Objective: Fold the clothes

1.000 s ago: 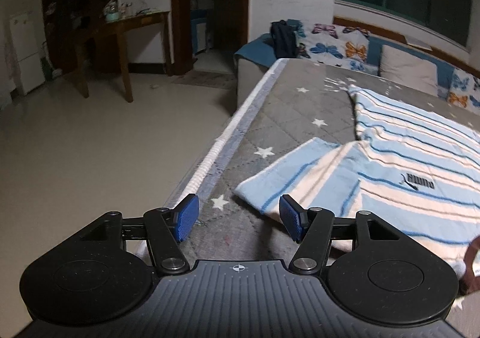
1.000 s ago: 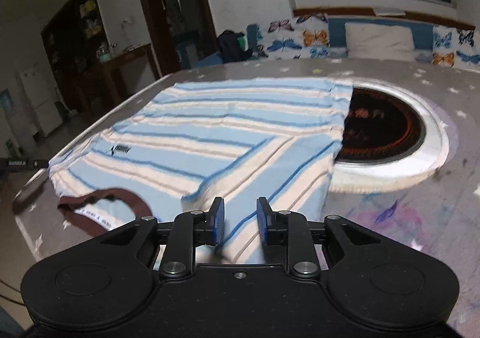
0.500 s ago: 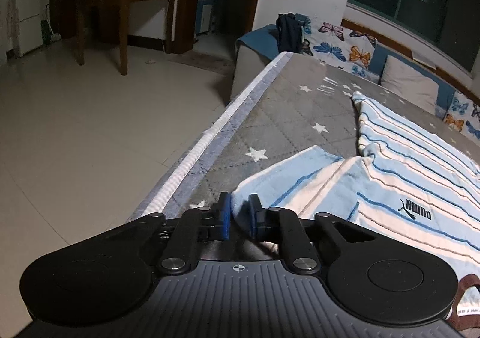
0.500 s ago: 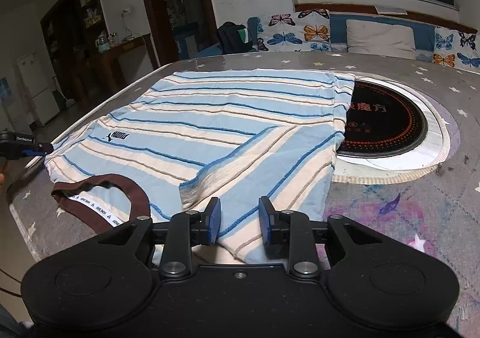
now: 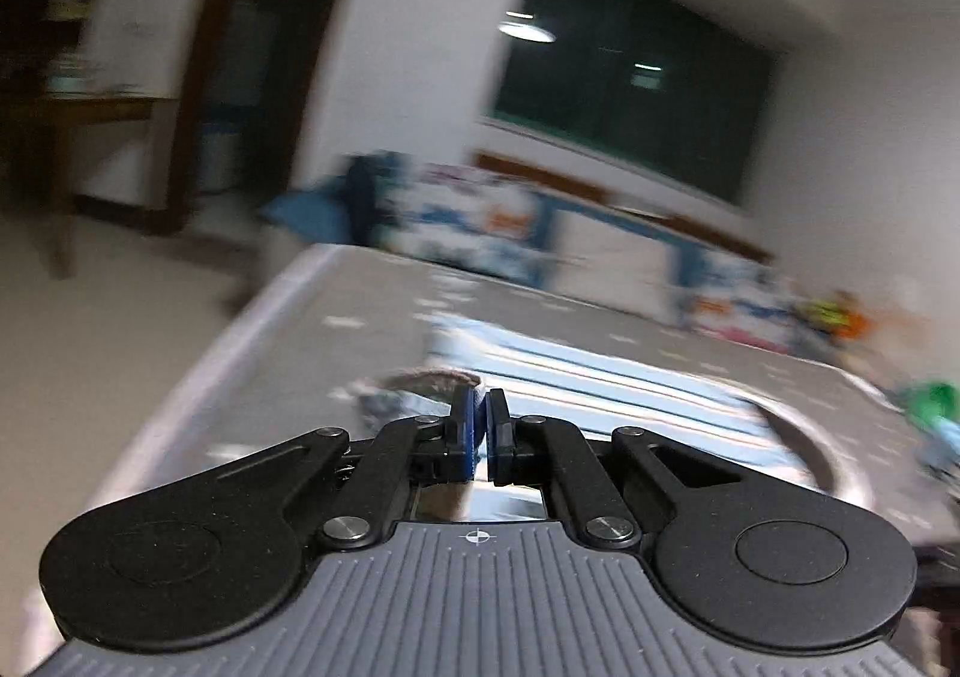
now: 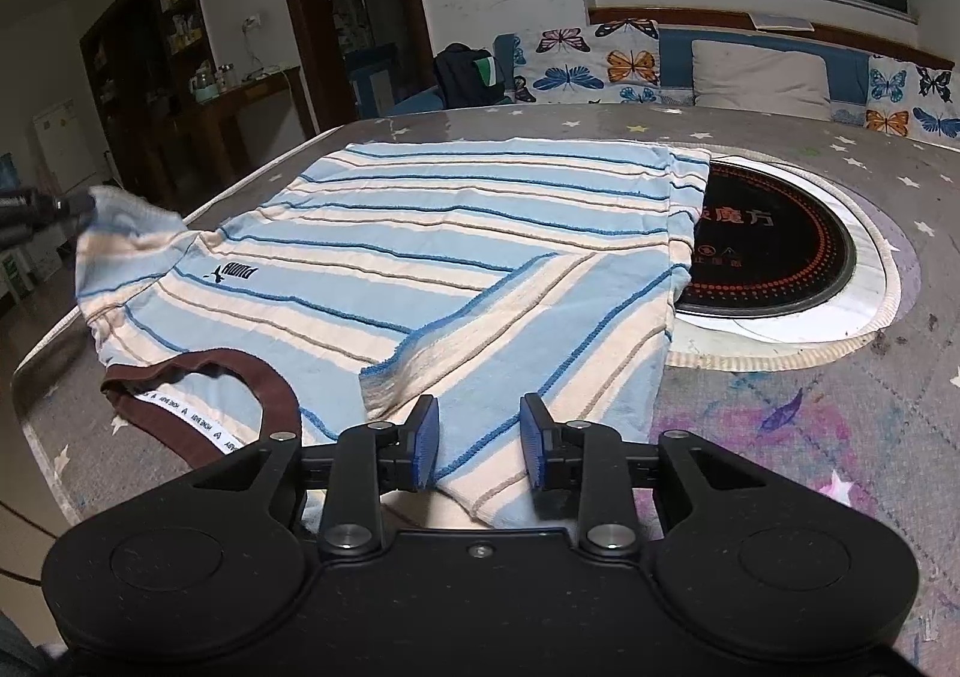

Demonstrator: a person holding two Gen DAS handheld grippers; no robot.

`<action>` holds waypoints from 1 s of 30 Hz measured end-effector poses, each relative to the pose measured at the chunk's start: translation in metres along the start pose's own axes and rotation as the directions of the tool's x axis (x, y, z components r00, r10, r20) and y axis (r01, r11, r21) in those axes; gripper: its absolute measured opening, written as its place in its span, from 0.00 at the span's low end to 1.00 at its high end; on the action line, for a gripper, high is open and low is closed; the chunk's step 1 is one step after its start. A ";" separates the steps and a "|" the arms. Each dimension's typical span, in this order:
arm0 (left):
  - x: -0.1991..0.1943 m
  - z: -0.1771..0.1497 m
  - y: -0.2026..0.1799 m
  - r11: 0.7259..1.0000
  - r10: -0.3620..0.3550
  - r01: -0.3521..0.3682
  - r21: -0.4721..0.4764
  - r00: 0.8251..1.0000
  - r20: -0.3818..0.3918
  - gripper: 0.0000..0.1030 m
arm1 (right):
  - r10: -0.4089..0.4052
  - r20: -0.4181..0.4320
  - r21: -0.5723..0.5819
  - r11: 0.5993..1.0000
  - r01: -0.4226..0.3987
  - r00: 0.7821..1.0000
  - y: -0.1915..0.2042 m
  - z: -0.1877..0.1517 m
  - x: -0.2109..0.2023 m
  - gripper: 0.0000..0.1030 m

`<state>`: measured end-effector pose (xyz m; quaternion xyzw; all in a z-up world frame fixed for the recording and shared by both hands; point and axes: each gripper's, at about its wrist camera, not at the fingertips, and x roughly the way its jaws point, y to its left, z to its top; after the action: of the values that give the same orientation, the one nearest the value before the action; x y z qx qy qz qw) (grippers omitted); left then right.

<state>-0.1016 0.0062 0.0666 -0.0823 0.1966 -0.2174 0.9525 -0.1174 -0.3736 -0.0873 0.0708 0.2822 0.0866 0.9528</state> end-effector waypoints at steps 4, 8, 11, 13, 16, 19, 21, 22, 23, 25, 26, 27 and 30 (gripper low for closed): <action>0.018 -0.015 -0.025 0.991 -0.111 0.118 0.063 0.989 -0.102 0.04 | 0.000 0.001 0.000 1.000 0.000 1.000 0.001 -0.001 0.000 0.32; 0.039 -0.032 -0.039 0.974 -0.163 0.197 0.113 0.952 -0.259 0.05 | 0.005 -0.002 -0.004 1.000 -0.005 1.000 -0.002 0.004 -0.001 0.33; 0.040 -0.034 -0.040 0.966 -0.166 0.214 0.142 0.942 -0.291 0.06 | 0.008 -0.006 -0.010 1.000 -0.008 1.000 -0.003 0.005 -0.001 0.33; 0.037 -0.030 -0.038 0.959 -0.180 0.233 0.163 0.941 -0.286 0.10 | 0.010 -0.012 -0.011 1.000 -0.010 1.000 -0.003 0.007 -0.001 0.33; 0.034 -0.018 -0.033 0.956 -0.182 0.229 0.180 0.952 -0.244 0.15 | 0.018 -0.015 -0.011 1.000 -0.018 1.000 -0.004 0.010 -0.003 0.33; 0.037 -0.007 -0.021 0.967 -0.130 0.170 0.191 0.971 -0.203 0.15 | 0.019 -0.006 -0.014 1.000 -0.019 1.000 -0.004 0.014 -0.004 0.33; 0.045 -0.003 -0.009 0.977 -0.092 0.128 0.171 0.975 -0.200 0.15 | 0.008 -0.003 -0.019 1.000 -0.008 1.000 -0.005 0.017 -0.002 0.33; 0.049 -0.002 -0.003 0.980 -0.073 0.108 0.165 0.975 -0.208 0.14 | 0.002 -0.002 -0.022 1.000 -0.002 1.000 -0.006 0.019 -0.002 0.33; 0.054 -0.002 0.003 0.983 -0.048 0.084 0.160 0.975 -0.218 0.13 | -0.004 0.000 -0.024 1.000 0.004 1.000 -0.006 0.020 -0.001 0.33; 0.064 -0.006 0.012 0.984 -0.001 0.045 0.172 0.968 -0.250 0.12 | -0.008 -0.001 -0.025 1.000 0.008 1.000 -0.008 0.022 0.001 0.33; 0.066 -0.009 0.012 0.982 0.014 0.035 0.184 0.965 -0.263 0.12 | -0.006 -0.002 -0.023 1.000 0.006 1.000 -0.008 0.022 0.002 0.33; 0.070 -0.014 0.012 0.978 0.036 0.024 0.208 0.959 -0.281 0.12 | -0.005 -0.004 -0.021 1.000 0.005 1.000 -0.008 0.023 0.003 0.33; 0.072 -0.027 -0.002 0.950 0.068 0.027 0.312 0.954 -0.291 0.12 | -0.004 -0.009 -0.024 1.000 0.003 1.000 -0.008 0.022 0.005 0.33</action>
<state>-0.0536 -0.0295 0.0179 0.1052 0.3020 -0.2457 0.9151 -0.1003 -0.3823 -0.0726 0.0583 0.2856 0.0886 0.9525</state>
